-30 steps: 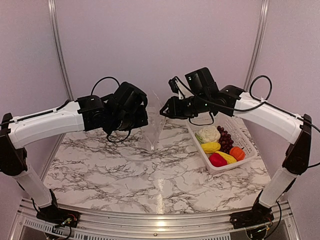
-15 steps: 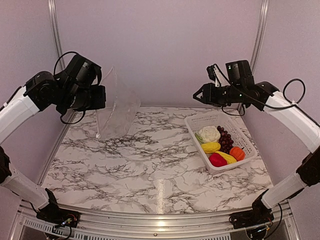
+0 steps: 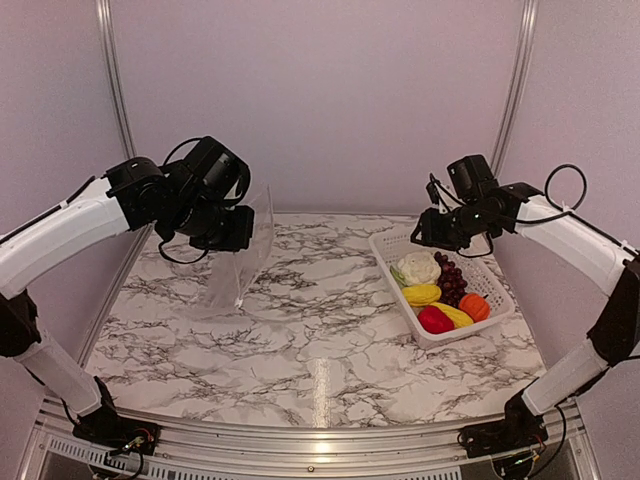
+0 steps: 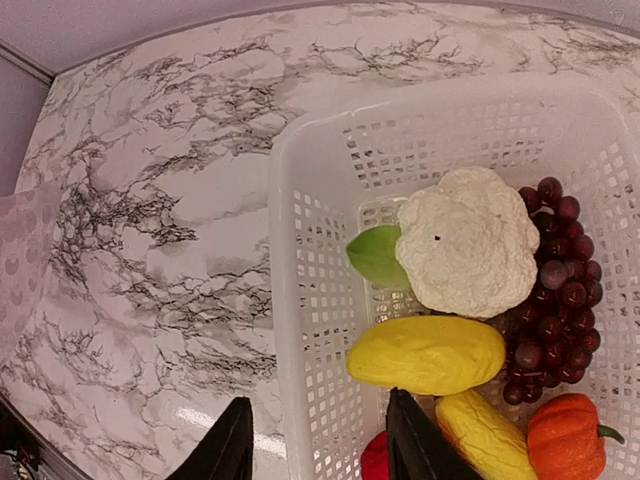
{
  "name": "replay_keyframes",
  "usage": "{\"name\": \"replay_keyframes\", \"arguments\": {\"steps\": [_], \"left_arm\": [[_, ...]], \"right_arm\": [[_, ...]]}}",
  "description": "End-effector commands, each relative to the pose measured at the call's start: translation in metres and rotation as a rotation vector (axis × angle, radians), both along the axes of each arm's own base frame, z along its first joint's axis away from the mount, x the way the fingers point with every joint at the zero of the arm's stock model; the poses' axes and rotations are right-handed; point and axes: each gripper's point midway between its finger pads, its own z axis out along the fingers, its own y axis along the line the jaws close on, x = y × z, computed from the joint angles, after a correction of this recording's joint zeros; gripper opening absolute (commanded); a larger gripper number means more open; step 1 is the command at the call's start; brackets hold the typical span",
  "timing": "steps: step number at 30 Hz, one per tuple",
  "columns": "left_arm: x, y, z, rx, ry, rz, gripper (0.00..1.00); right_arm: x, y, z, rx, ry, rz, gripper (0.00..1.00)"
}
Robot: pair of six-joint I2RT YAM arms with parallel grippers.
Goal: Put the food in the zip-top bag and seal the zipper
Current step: Pick up the fake vegetable from the bin.
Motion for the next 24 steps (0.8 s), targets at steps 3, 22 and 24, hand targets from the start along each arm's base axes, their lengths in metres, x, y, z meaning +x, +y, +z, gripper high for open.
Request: {"name": "replay_keyframes", "arguments": {"steps": [3,22,24], "left_arm": [[0.000,-0.017,-0.002,-0.093,0.005,-0.022,0.00],[-0.006,-0.028,-0.029,-0.097,0.052,-0.084,0.00],[-0.007,-0.029,-0.030,-0.103,0.054,-0.088,0.00]], "right_arm": [[-0.005,-0.035,-0.031,-0.195,0.080,-0.081,0.44],[-0.067,-0.123,-0.111,-0.777,0.416,-0.157,0.55],[-0.065,-0.125,-0.115,-0.795,0.431,-0.158,0.56]]}}
